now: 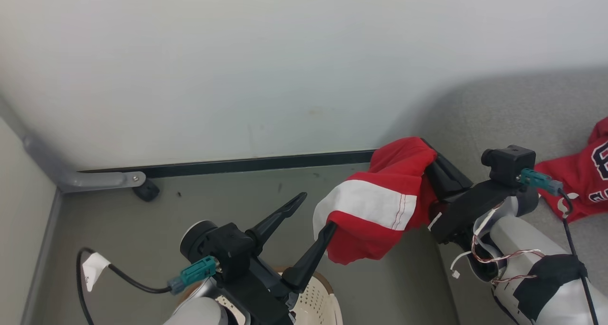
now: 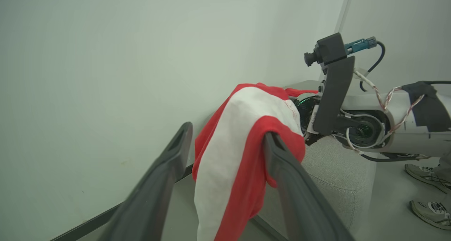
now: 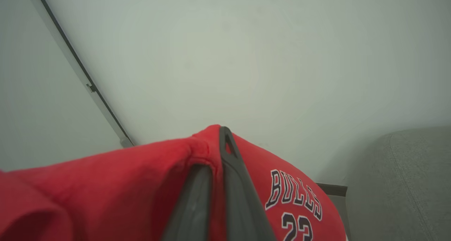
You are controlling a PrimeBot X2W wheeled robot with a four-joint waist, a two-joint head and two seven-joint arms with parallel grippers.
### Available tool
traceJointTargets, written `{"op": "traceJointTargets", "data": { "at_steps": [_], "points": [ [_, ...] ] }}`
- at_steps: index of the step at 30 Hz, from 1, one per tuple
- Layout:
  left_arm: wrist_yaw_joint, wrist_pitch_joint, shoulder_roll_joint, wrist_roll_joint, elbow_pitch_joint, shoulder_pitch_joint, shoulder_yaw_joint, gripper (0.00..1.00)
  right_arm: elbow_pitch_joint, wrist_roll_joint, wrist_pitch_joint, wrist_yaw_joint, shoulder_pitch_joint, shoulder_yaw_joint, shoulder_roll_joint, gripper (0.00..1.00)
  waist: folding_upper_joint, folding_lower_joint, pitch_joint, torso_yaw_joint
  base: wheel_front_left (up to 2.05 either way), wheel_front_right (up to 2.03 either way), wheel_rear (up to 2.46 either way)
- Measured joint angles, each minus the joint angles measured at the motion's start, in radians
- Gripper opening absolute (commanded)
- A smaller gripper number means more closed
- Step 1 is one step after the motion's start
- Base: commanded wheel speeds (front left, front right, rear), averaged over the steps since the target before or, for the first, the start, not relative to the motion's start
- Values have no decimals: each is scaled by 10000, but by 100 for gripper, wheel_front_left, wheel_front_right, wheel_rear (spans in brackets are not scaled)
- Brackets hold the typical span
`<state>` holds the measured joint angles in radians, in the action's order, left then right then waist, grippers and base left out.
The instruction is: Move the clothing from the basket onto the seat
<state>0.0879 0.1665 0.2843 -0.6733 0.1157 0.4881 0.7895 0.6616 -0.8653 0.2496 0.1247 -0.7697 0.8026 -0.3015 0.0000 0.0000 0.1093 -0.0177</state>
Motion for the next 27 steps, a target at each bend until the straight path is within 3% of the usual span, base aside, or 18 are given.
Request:
{"op": "traceJointTargets", "data": {
  "at_steps": [10,27],
  "points": [
    [-92,-69,167,-12,-92,-233,10,100,-579,94,23,-2,261,-928,-497,0,0,0,52,-986,0,0,0],
    [-188,-249,454,4,-267,-266,4,100,-2995,506,31,-29,1374,-2918,-1101,0,0,0,335,-3094,0,0,0]
  ]
}}
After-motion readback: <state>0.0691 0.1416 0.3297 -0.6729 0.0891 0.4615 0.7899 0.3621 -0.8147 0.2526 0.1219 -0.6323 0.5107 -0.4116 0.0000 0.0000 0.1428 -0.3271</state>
